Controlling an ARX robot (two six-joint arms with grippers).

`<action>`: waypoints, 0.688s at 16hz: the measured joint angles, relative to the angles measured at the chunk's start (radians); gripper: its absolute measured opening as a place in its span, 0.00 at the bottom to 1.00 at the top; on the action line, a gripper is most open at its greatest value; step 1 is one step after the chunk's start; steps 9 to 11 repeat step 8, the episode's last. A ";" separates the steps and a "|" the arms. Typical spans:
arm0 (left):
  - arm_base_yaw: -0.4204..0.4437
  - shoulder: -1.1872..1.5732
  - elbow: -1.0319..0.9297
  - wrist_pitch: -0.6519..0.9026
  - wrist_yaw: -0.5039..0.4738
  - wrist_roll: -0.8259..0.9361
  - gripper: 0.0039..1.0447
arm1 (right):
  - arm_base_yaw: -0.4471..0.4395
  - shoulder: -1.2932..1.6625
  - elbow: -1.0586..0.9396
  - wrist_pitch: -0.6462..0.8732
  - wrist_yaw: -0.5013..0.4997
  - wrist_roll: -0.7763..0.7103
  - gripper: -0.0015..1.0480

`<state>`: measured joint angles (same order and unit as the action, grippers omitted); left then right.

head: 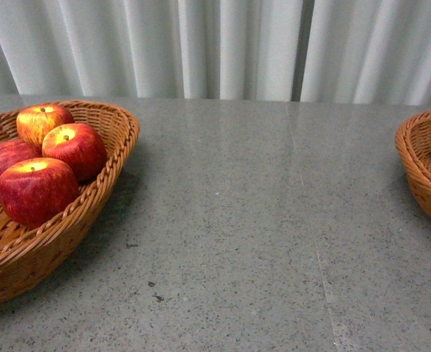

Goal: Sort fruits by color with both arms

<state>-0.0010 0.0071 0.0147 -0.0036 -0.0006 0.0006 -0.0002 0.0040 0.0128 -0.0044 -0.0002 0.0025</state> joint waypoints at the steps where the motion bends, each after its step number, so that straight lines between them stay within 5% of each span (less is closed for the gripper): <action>1: 0.000 0.000 0.000 0.000 0.000 0.000 0.94 | 0.000 0.000 0.000 0.000 0.000 0.000 0.93; 11: 0.000 0.000 0.000 0.000 0.000 0.000 0.94 | 0.000 0.000 0.000 0.000 0.000 0.000 0.94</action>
